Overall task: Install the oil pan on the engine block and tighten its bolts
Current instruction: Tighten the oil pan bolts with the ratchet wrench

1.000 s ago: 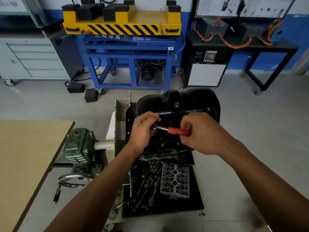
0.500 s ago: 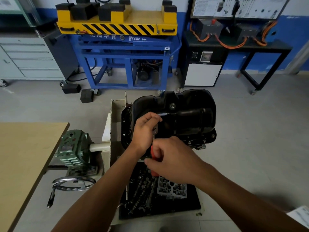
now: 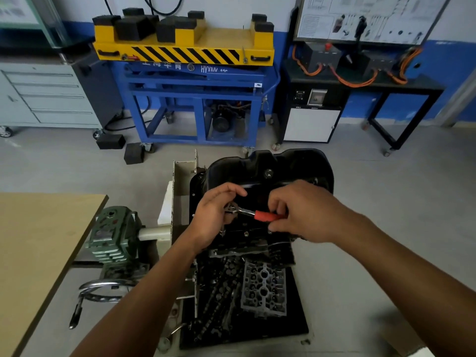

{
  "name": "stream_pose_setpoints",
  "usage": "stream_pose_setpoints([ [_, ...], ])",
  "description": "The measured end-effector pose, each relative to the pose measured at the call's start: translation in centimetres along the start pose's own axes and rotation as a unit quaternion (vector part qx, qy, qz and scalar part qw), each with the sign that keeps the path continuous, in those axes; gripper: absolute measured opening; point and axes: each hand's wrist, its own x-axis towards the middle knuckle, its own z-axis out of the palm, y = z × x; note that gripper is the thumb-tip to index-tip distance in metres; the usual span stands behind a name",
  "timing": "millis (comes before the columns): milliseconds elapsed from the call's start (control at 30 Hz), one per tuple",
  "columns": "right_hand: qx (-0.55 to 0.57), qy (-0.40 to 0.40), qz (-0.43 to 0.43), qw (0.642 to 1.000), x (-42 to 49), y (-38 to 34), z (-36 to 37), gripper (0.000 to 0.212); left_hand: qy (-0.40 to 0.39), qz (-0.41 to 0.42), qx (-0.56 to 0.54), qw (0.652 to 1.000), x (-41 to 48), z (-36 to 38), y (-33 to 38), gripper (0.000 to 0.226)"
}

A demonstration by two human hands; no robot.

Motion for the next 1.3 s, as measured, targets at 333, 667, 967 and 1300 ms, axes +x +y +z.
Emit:
stream_pose_setpoints([
  [333,-0.030,0.136,-0.029,0.990,2.6,1.4,1.7,0.014,-0.077,0.011,-0.035,0.996,-0.3,0.4,0.5,0.013],
  [667,-0.041,0.124,-0.014,0.991,3.1,1.3,1.8,0.008,-0.020,0.075,0.001,0.997,-0.6,1.4,-1.0,0.009],
  [967,0.089,0.010,0.013,0.996,-0.4,0.0,1.1,0.020,0.084,0.092,0.032,0.992,0.6,1.2,-1.2,0.027],
  [1300,0.162,0.017,-0.028,0.986,-2.1,-5.0,4.5,0.044,0.045,0.109,0.050,0.992,0.4,1.5,-1.0,0.029],
])
